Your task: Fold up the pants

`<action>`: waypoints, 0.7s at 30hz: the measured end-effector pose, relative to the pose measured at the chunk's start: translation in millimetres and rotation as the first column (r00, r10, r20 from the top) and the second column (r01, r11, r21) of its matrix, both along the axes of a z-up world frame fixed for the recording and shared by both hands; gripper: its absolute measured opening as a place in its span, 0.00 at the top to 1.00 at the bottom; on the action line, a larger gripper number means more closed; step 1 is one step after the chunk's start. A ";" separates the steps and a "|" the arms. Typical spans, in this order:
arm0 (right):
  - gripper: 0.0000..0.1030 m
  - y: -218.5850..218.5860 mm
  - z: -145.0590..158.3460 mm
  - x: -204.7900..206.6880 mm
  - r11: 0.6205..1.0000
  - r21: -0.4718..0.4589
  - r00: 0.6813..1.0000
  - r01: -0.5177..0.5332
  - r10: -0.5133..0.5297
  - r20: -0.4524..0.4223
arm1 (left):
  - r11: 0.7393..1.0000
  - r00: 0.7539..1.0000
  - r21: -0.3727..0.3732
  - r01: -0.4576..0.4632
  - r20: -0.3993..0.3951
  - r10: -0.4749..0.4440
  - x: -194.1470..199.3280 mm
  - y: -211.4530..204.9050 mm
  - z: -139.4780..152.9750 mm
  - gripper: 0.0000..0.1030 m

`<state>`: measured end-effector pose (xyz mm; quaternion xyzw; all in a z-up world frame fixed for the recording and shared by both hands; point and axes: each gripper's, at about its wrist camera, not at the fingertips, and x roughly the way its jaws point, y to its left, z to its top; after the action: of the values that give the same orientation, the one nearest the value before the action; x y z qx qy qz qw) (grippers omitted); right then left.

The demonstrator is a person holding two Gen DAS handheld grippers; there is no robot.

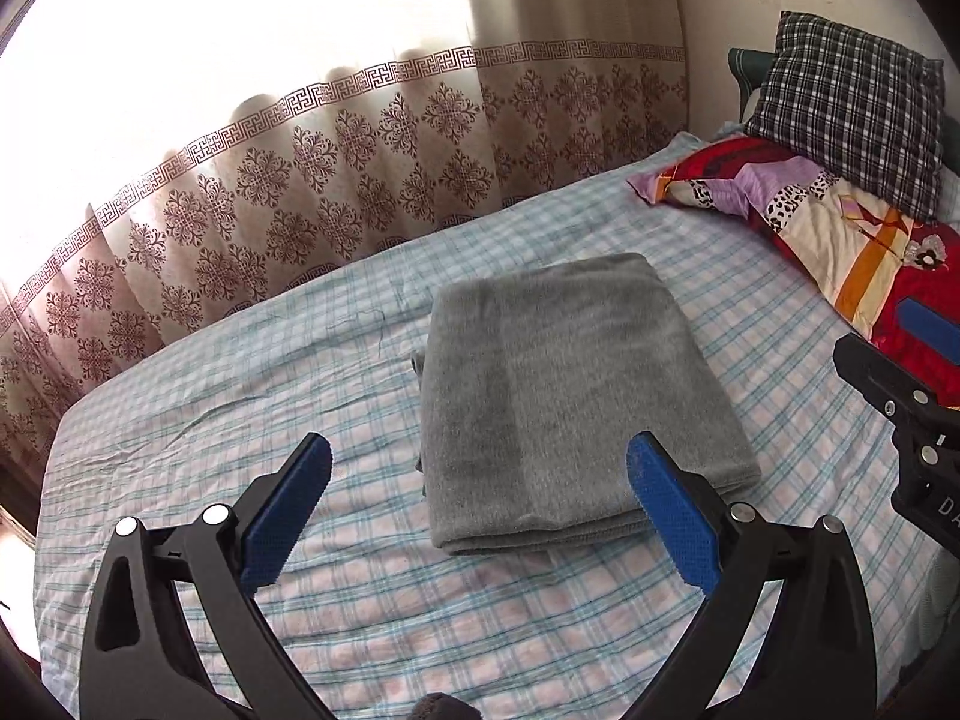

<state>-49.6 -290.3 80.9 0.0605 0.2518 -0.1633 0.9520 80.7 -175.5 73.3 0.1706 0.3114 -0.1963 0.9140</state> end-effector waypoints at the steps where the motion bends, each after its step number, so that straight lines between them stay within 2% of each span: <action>1: 0.12 0.4 1.5 -0.6 1.000 -0.004 1.000 0.002 -0.002 0.004 | 1.000 1.000 -0.001 0.001 0.008 -0.001 -0.6 -0.3 1.5 0.03; 8: 0.10 2.2 -4.3 3.6 1.000 0.000 1.000 -0.007 0.007 -0.022 | 0.999 0.999 0.034 -0.024 0.029 0.023 -1.3 -5.2 3.6 0.03; 16: 0.10 -2.5 -20.1 11.1 0.999 0.038 0.997 0.000 0.002 -0.071 | 1.000 0.999 0.011 0.006 -0.053 -0.005 14.4 -8.9 -9.4 0.03; 21: 0.10 -1.2 -19.9 12.1 0.999 0.036 0.998 -0.001 0.003 -0.069 | 0.998 0.999 0.054 -0.024 -0.039 0.026 20.3 -9.8 -16.6 0.03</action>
<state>-37.5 -291.5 61.0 0.0719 0.2877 -0.1598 0.9415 101.0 -185.4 56.7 0.1872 0.3366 -0.1797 0.9052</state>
